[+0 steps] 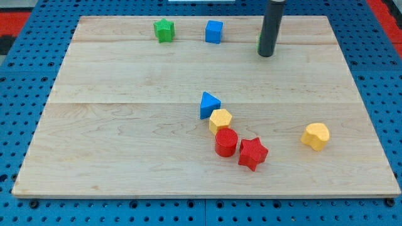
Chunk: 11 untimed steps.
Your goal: Separate the blue triangle from the yellow hexagon
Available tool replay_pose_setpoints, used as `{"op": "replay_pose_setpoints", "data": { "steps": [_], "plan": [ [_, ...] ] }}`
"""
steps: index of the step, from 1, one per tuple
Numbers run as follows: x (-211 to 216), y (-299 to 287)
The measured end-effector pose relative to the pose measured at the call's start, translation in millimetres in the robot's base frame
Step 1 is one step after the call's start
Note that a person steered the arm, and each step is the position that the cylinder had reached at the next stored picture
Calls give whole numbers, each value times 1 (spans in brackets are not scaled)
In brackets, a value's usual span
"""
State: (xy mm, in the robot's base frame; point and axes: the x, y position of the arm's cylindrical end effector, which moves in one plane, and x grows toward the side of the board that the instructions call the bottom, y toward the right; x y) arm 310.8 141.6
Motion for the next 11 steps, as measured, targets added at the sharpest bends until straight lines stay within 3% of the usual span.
{"op": "replay_pose_setpoints", "data": {
  "steps": [2,4,5,6,8,11],
  "plan": [
    [-13,42],
    [86,42],
    [114,33],
    [126,5],
    [134,-103],
    [161,-166]
  ]
}}
